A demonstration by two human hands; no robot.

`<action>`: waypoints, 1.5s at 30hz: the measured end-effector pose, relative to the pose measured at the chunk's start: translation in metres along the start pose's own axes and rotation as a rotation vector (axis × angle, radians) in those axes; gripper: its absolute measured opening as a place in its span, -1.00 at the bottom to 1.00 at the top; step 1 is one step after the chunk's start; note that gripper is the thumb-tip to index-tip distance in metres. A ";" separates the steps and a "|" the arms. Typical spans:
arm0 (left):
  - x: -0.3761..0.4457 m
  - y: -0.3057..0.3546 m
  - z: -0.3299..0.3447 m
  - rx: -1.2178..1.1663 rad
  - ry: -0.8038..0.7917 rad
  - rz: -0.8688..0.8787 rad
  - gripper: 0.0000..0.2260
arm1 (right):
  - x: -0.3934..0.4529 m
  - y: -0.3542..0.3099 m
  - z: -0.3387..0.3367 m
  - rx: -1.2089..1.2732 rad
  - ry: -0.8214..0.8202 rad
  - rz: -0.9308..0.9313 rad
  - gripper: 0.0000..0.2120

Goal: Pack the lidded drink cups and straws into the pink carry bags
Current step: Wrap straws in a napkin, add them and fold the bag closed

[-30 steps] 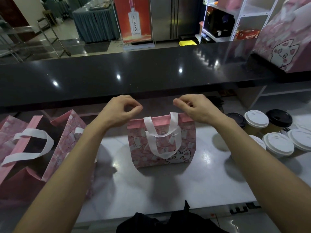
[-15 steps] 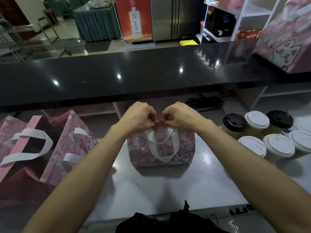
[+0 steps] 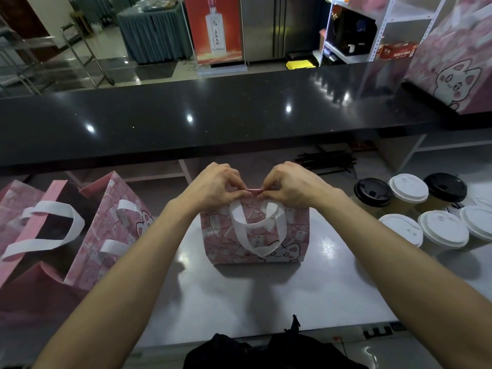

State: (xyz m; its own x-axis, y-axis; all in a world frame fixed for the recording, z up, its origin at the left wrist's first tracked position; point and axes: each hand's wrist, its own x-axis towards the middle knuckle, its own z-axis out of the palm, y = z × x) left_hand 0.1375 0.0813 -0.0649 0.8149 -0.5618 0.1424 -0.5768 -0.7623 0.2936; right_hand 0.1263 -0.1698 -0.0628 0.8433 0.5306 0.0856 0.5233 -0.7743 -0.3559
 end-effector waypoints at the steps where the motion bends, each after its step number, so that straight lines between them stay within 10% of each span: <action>1: 0.000 0.002 0.001 0.027 -0.002 0.000 -0.81 | 0.000 -0.001 0.001 -0.021 -0.007 0.005 -0.81; 7: 0.001 0.013 0.003 0.096 -0.042 0.011 -0.89 | 0.000 -0.011 0.004 -0.107 -0.009 -0.048 -0.82; 14: -0.045 -0.036 -0.030 -0.420 -0.067 -0.251 -0.28 | -0.038 0.035 -0.017 0.210 0.041 0.221 -0.04; 21: -0.052 -0.047 -0.014 -0.240 0.060 -0.339 -0.74 | -0.051 0.052 0.002 0.277 0.025 0.394 -0.63; 27: -0.049 -0.054 -0.011 -0.241 0.065 -0.361 -0.79 | -0.059 0.051 -0.004 0.391 -0.043 0.339 -0.28; 35: -0.046 -0.058 -0.013 -0.299 0.072 -0.339 -0.83 | -0.053 0.055 0.012 0.258 0.069 0.375 -0.88; 45: -0.030 -0.059 0.010 -0.453 0.276 -0.372 -0.74 | -0.083 0.044 0.014 0.117 0.214 0.338 -0.63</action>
State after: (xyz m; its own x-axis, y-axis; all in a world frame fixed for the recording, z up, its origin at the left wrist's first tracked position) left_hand 0.1467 0.1400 -0.0960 0.9752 -0.1368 0.1740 -0.2210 -0.6449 0.7317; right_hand 0.0780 -0.2431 -0.0982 0.9781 0.1600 0.1329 0.2055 -0.8418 -0.4991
